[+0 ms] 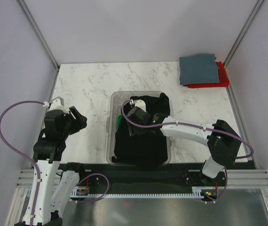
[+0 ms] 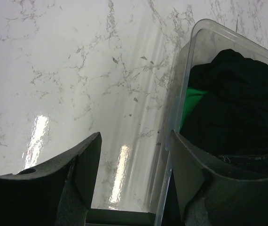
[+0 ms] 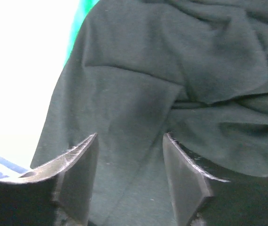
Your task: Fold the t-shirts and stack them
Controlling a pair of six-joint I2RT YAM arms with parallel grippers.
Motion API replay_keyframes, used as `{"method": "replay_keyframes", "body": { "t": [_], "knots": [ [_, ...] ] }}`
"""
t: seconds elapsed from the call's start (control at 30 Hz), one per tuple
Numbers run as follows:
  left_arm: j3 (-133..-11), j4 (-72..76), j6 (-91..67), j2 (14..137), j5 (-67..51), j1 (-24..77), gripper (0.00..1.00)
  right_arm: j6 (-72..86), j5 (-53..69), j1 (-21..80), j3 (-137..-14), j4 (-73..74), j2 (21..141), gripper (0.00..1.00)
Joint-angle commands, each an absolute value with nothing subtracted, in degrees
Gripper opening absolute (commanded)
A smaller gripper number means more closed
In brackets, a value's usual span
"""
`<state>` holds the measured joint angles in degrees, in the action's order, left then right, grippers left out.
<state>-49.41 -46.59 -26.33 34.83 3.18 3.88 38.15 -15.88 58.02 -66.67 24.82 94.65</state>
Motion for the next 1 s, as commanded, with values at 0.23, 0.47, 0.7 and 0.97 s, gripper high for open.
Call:
{"method": "replay_keyframes", "body": {
  "t": [0.23,0.47,0.7,0.97],
  "knots": [
    [-49.4,-45.8,-28.3,33.8,4.8,3.5,0.67,39.8,-11.7,58.1,-66.1,19.5,96.7,0.42],
    [-49.4,-45.7,-28.3,33.7,4.9,3.5,0.67,40.1,-11.5,58.3,-66.1,19.3,97.4,0.42],
    [-49.4,-45.8,-28.2,33.8,4.9,3.5,0.67,39.3,-22.6,60.6,-71.2,31.2,95.9,0.68],
    [-49.3,-45.8,-28.4,33.7,5.1,3.5,0.67,40.3,-22.0,61.2,-70.3,30.9,96.4,0.69]
  ]
}}
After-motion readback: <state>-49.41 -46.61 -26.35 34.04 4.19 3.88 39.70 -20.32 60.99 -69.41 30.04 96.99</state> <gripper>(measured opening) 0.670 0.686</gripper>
